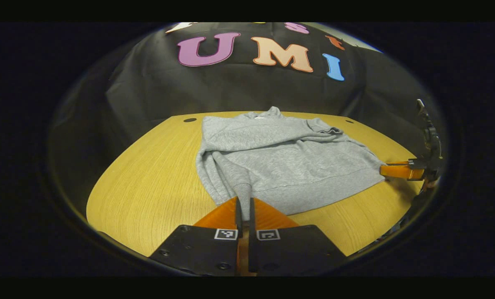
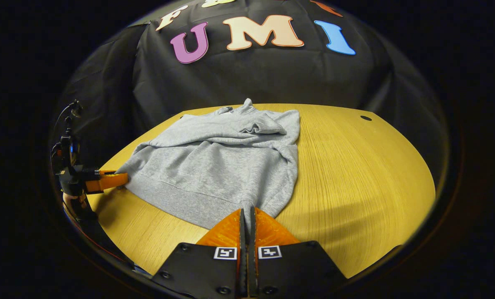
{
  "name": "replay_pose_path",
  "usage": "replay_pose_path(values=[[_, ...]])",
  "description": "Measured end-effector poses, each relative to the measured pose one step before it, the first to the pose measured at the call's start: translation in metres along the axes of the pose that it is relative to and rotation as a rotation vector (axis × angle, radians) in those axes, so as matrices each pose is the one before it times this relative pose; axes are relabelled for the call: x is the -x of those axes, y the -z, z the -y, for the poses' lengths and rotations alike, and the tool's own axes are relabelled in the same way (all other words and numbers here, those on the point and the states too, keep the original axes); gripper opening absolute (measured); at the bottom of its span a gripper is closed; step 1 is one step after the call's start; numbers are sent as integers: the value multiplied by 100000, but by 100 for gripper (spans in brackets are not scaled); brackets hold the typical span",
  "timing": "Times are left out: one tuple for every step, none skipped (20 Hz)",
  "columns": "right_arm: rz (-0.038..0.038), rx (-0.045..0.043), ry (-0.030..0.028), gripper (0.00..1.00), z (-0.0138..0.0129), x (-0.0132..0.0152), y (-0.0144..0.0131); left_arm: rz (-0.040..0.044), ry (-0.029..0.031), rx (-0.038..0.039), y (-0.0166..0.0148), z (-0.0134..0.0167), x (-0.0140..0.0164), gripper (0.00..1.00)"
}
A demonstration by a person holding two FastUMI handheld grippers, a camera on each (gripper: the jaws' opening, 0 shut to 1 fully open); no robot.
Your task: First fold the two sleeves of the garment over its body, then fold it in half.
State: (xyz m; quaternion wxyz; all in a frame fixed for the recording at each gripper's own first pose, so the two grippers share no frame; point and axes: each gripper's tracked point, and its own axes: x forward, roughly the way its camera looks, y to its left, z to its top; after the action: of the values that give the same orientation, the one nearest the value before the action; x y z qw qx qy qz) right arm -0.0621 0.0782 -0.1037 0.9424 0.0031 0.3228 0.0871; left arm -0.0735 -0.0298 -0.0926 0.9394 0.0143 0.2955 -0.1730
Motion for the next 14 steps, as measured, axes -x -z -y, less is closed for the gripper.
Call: replay_pose_path(values=[[182,-375,-175,4,-2,-4,-44,248,19,509,-2,42,-26,1],[279,-1233,-145,4,42,72,5,-5,70,480,-21,47,-5,0],[-244,-57,-527,2,-106,-33,-20,91,52,393,-2,46,-25,0],[131,-122,-313,2,24,-28,-45,-130,127,166,-12,-8,16,0],[131,-159,-36,2,-49,-8,-71,-342,169,-102,20,-11,-15,0],[-127,288,-125,2,-6,63,-40,-654,110,-317,21,26,26,0],[-291,124,-204,2,-37,-6,-100,-364,-17,-18,7,73,-1,0],[328,126,-313,2,-109,70,-82,-353,69,-485,-85,27,-43,0],[385,61,-286,2,-75,139,-271,-153,167,-221,-30,-40,44,0],[826,-435,-515,2,8,107,-383,-239,389,247,-89,18,58,0],[642,-630,-518,2,-80,158,-372,-192,623,615,-106,54,39,0],[44,-207,-474,2,-113,153,-277,40,879,958,-277,73,69,0],[1114,-368,-157,2,19,117,-554,421,1369,1124,-366,124,188,0],[391,425,-300,2,-96,37,-557,665,1324,1228,-493,114,91,0]])
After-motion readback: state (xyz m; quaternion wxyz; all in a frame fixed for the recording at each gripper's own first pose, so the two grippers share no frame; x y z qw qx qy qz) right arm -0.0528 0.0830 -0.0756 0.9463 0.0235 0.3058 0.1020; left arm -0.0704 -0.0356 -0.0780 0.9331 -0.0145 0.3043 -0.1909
